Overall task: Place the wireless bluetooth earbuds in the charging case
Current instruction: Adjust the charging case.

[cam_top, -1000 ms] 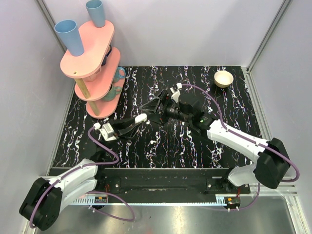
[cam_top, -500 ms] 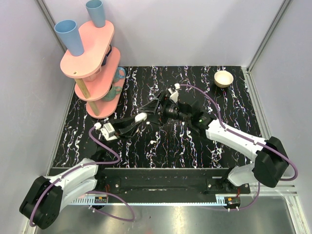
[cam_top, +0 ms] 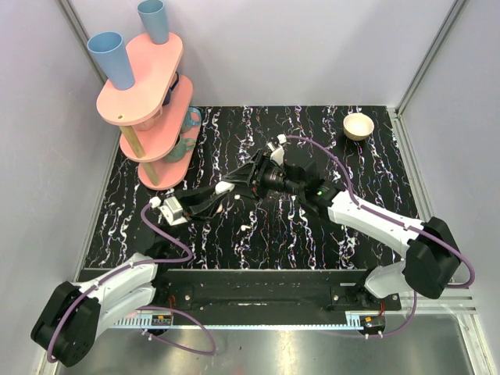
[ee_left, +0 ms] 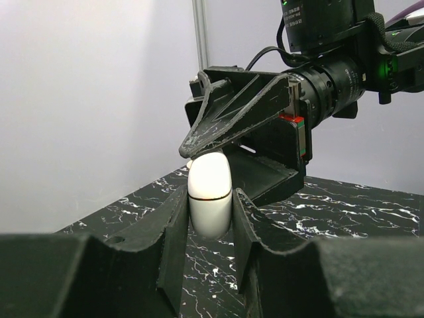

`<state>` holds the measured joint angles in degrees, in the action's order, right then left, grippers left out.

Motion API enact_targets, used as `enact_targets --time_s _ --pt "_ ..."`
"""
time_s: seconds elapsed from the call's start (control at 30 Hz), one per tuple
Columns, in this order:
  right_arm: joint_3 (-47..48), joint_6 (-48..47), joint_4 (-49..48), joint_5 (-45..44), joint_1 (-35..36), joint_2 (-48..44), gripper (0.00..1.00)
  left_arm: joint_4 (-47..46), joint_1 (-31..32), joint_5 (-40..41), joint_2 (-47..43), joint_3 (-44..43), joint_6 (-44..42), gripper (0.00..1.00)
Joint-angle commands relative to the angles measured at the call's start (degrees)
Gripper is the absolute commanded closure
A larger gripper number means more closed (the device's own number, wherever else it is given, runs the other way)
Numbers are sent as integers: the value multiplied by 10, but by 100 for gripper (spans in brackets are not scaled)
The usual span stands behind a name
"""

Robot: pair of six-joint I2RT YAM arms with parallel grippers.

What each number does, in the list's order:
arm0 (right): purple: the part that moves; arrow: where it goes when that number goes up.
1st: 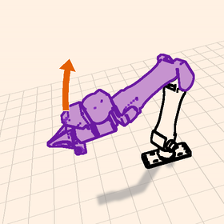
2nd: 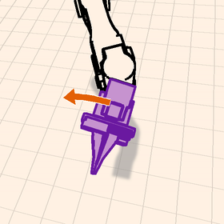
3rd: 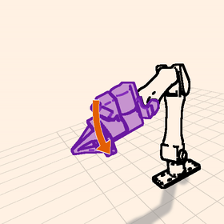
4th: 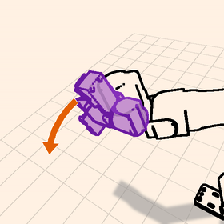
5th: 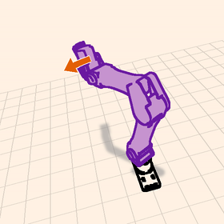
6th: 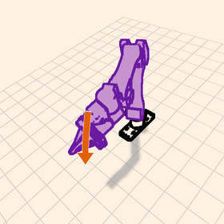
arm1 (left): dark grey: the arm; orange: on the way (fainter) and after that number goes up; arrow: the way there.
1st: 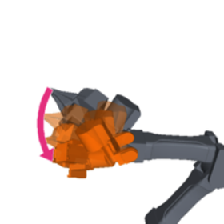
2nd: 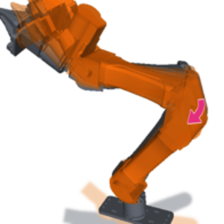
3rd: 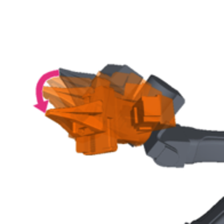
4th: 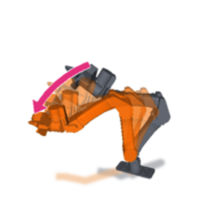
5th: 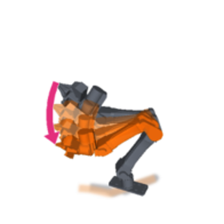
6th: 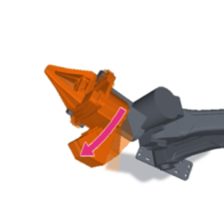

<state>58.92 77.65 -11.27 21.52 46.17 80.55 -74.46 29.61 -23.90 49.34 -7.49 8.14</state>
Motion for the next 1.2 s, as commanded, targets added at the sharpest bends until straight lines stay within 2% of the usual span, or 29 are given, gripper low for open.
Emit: enact_targets --time_s 0.0,0.13,0.33,0.57,0.67,0.77,0.8,0.83,0.9,0.93,1.03,1.17 --pt "25 -14 -27 5 4 -9 54 -164 4 11 0 -15 -3 100" --pt "37 -43 -10 10 4 -9 65 -125 4 10 -4 -25 22 100" --pt "59 -92 30 4 5 -15 66 -96 5 -3 -5 -33 31 96" --pt "79 -135 63 -2 12 -13 68 -78 5 -11 -1 -40 34 96" --pt "79 -143 67 -12 16 -16 67 -67 5 -16 1 -44 34 100" --pt "73 -146 55 -6 16 -19 54 -67 5 -18 -1 -44 30 100" --pt "70 -149 50 -5 16 -20 45 -63 5 -17 -2 -44 27 100" --pt "69 -156 46 -6 16 -24 41 -61 5 -17 -5 -44 23 100" --pt "72 -192 54 -23 16 -32 34 -51 5 -13 -10 -43 19 100" --pt "74 -210 67 -33 16 -43 27 -45 5 -13 -17 -42 18 100" --pt "90 -306 109 -95 16 -66 22 -20 5 -13 -34 -42 13 100" --pt "117 -441 170 -137 16 -87 20 10 7 -19 -48 -46 6 100"
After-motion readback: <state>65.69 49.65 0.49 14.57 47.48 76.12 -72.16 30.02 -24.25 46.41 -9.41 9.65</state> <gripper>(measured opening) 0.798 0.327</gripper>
